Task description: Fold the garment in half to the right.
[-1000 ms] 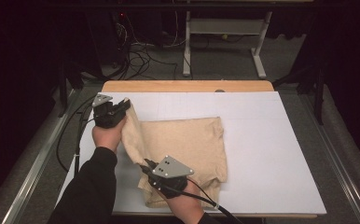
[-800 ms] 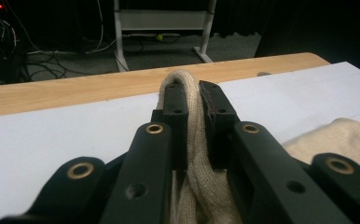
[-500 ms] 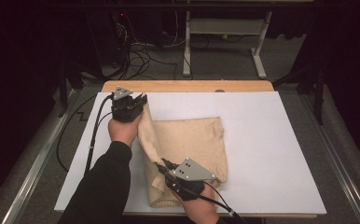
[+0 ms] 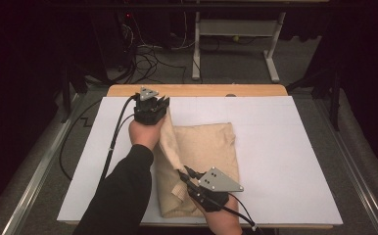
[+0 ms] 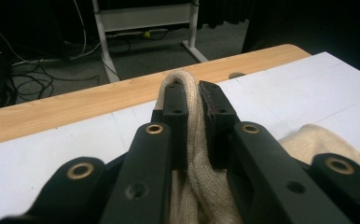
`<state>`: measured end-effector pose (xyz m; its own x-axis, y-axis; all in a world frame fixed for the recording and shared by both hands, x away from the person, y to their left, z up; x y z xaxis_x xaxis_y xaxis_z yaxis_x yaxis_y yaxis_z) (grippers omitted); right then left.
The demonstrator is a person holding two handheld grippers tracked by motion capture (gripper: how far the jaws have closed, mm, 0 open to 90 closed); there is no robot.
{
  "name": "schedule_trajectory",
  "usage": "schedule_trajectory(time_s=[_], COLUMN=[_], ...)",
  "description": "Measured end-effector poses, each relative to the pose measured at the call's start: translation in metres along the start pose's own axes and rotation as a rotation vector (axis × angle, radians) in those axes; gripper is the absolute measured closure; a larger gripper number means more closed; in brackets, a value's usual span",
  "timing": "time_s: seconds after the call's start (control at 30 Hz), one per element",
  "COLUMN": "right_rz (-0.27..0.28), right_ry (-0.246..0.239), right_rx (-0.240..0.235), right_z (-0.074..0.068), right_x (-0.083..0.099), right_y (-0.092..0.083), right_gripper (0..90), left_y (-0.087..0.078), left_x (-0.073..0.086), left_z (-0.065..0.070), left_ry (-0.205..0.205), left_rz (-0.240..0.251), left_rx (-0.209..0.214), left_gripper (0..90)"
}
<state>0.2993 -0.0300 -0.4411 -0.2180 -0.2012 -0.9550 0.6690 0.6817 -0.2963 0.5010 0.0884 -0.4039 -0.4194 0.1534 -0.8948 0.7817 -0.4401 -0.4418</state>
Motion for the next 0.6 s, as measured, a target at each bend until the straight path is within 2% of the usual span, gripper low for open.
schedule_trajectory(time_s=[0.33,0.6], right_rz=[-0.014,-0.021], right_ry=[0.023,0.023], right_rx=[0.027,0.057], right_z=[0.014,0.028], right_x=[0.012,0.020], right_y=[-0.010,-0.022], right_gripper=[80.5,80.4], left_y=[0.011,0.017], left_x=[-0.004,-0.008], left_z=[0.018,0.034], left_ry=[0.021,0.040], left_rz=[-0.008,-0.014], left_rx=[0.013,0.030], left_gripper=[80.4,80.3])
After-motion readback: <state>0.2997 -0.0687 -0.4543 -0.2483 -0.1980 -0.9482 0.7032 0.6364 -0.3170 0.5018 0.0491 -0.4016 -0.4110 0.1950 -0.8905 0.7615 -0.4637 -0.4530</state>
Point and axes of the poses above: each handheld gripper's, and its own axes: y roughly forward along the jaws, x roughly out of its underside, z roughly to its right, the point moved 8 cm from there along y, roughly forward along the jaws, and after that the axes turned 2 degrees about y, right-handed, at the moved point
